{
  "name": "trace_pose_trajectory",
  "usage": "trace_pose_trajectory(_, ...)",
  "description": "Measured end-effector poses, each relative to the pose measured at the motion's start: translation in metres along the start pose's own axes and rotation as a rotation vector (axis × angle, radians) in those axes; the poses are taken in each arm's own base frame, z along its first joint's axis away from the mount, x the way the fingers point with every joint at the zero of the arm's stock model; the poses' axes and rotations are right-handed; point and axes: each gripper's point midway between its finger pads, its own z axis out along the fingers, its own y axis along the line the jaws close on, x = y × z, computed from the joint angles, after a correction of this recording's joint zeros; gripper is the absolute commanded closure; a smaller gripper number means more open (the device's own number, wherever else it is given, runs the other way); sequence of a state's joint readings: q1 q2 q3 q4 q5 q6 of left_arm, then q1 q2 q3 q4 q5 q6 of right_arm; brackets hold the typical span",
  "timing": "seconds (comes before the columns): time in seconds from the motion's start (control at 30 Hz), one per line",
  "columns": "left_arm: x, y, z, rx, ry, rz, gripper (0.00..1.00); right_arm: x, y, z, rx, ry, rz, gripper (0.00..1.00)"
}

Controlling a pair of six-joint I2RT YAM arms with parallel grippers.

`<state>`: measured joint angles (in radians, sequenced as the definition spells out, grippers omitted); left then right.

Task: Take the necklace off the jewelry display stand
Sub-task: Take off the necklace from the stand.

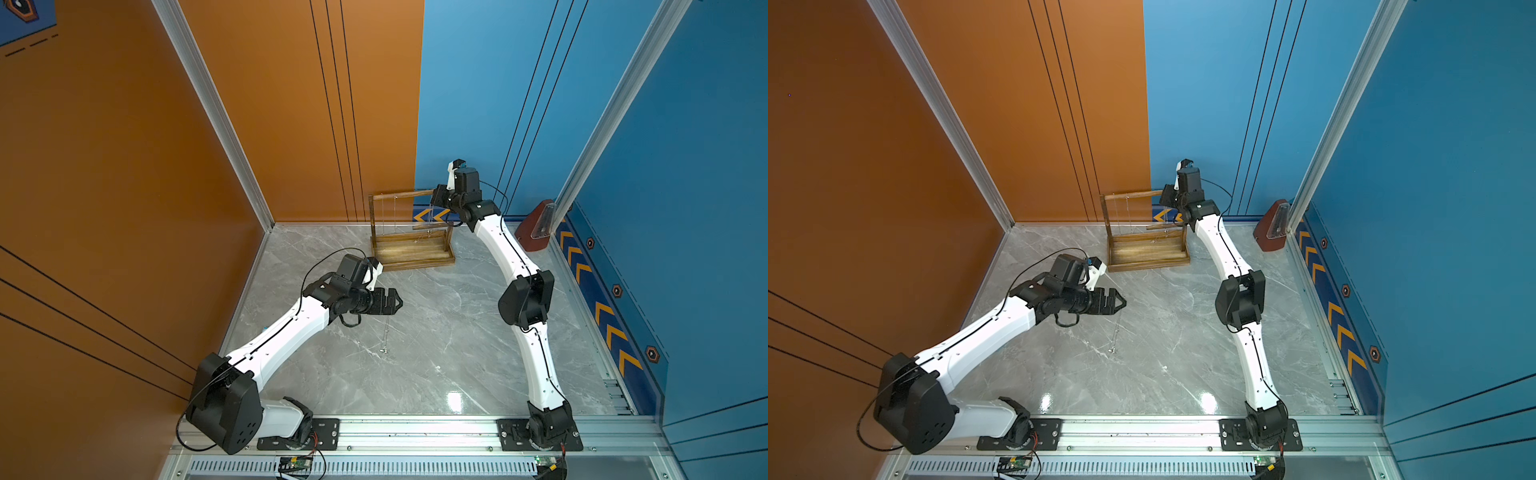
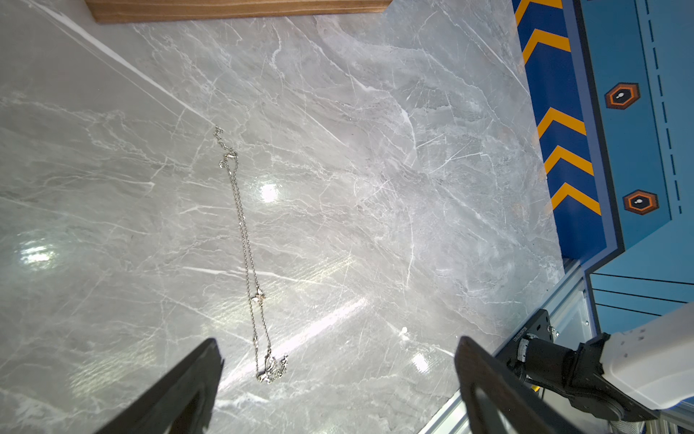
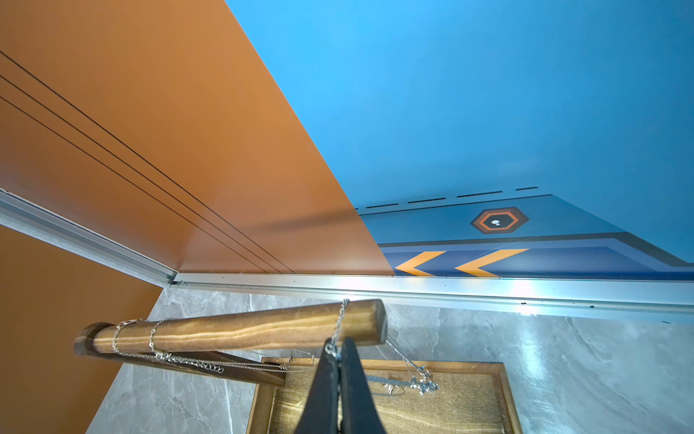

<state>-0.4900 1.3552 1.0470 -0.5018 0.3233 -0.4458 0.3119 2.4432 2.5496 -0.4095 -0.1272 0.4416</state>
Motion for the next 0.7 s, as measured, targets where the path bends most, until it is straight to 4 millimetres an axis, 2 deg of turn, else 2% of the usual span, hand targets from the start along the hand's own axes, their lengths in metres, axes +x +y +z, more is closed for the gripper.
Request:
trace_pose_trajectory(0.4,0.0,0.0,0.0,0.0,0.0,0.0,0.02,-0.011,-0.013,-0.005,0.017,-0.015,0.008,1.0)
trace_pose_trajectory(0.7,0.0,0.0,0.0,0.0,0.0,0.0,0.02,-0.039,-0.012,-0.031,0.02,-0.057,0.009,1.0)
